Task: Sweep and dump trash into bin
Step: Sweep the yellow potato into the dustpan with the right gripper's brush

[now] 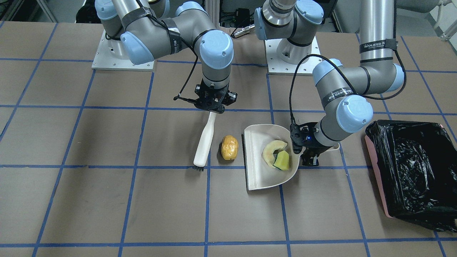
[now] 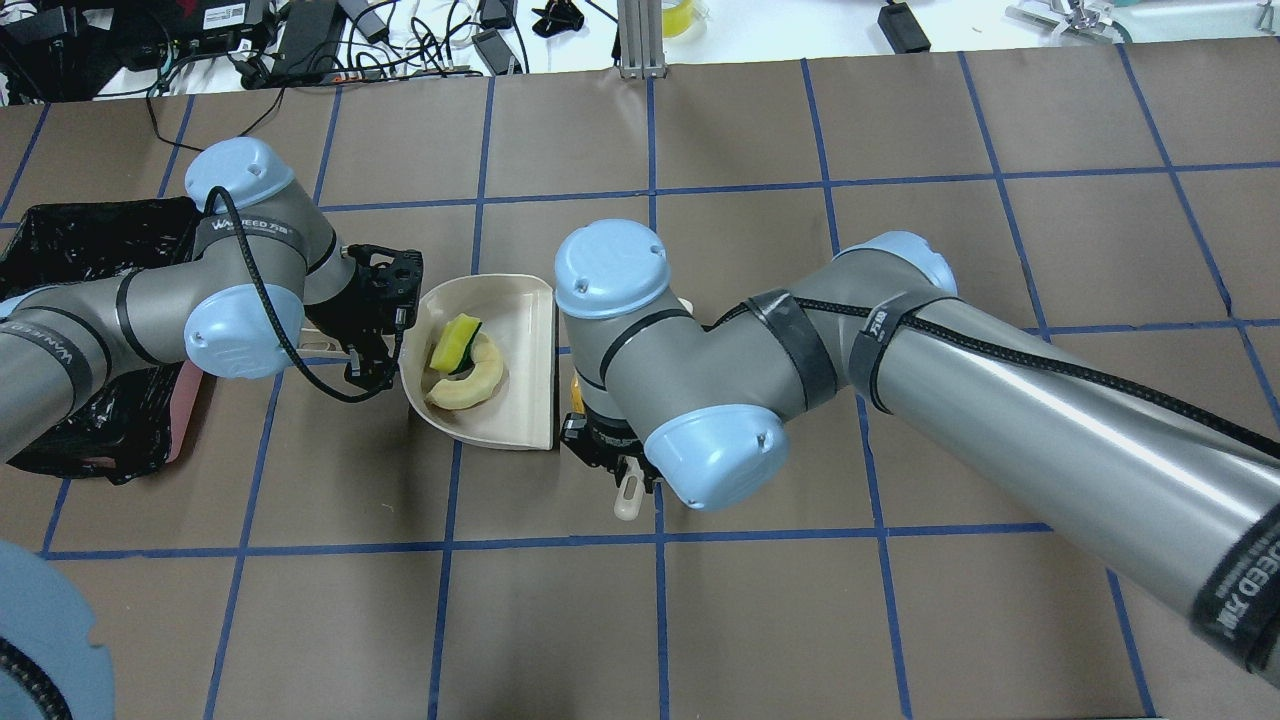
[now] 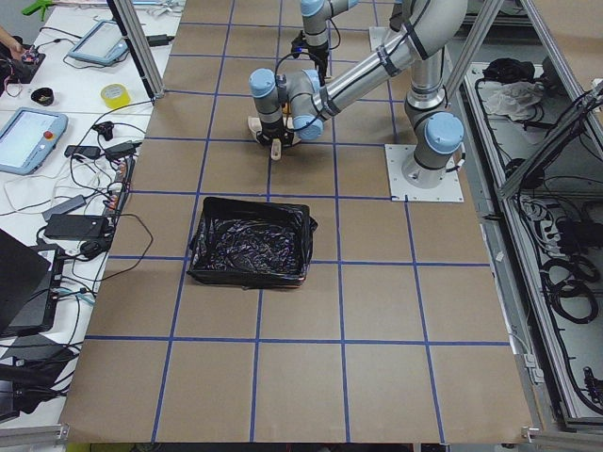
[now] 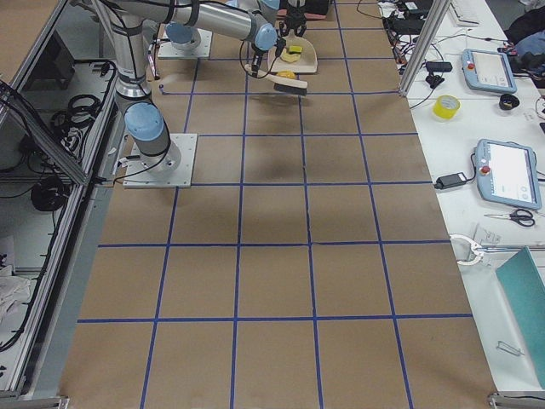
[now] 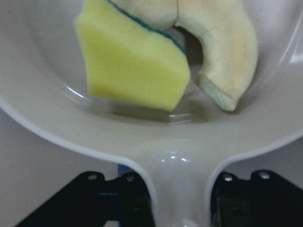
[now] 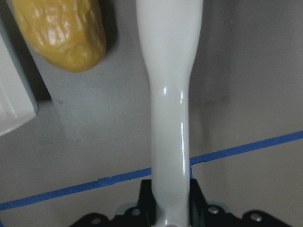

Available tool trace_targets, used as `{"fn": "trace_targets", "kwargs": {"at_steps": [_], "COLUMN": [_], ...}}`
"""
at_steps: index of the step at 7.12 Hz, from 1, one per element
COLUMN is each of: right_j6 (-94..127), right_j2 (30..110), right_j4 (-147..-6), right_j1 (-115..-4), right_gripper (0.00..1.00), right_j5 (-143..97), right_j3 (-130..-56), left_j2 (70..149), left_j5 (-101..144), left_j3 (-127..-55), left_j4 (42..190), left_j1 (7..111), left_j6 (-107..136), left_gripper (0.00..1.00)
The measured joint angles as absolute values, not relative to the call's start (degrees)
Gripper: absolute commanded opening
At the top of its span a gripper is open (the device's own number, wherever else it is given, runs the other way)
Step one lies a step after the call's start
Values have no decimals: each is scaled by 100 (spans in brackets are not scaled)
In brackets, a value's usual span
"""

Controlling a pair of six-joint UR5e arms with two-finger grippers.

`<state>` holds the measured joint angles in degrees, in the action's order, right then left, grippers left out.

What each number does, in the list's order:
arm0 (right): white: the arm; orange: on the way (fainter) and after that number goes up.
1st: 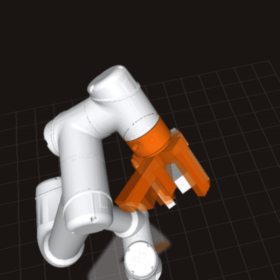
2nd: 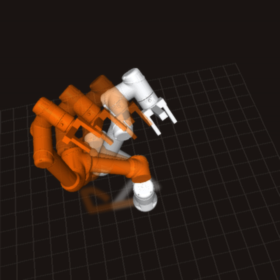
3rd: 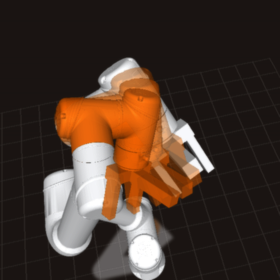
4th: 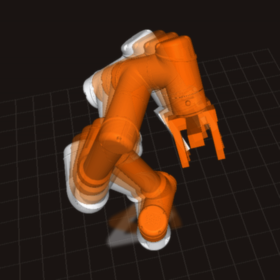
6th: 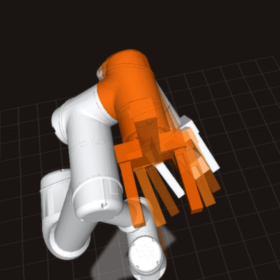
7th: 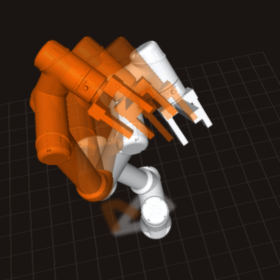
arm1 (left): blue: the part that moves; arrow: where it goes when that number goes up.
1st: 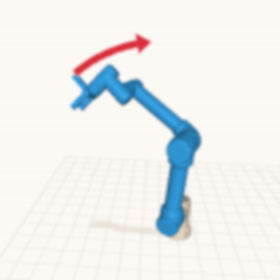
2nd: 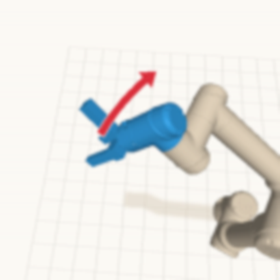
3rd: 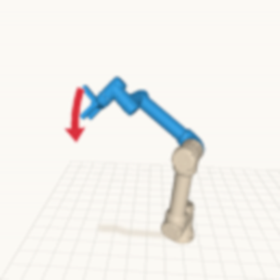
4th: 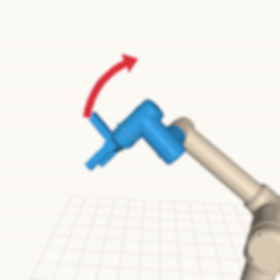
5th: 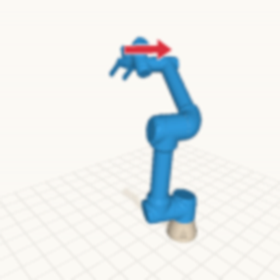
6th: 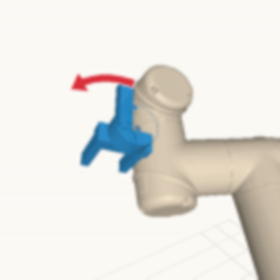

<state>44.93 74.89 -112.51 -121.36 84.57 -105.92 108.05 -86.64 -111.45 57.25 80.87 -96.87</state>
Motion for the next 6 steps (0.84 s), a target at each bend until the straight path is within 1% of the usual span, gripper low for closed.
{"fn": "trace_targets", "kwargs": {"at_steps": [2,6], "right_j6": [4760,4966], "right_j2": [7473,7416], "right_j4": [-11363,-11526], "right_j1": [-12334,-12386], "right_gripper": [0,0], "right_j5": [8455,8395], "right_j3": [-10657,-10690], "left_j2": [10775,10817], "left_j5": [-8717,-8805], "left_j3": [-11204,-11232], "left_j4": [5719,5702], "left_j1": [8086,8086], "left_j6": [-9651,-9605], "left_gripper": [0,0]}}
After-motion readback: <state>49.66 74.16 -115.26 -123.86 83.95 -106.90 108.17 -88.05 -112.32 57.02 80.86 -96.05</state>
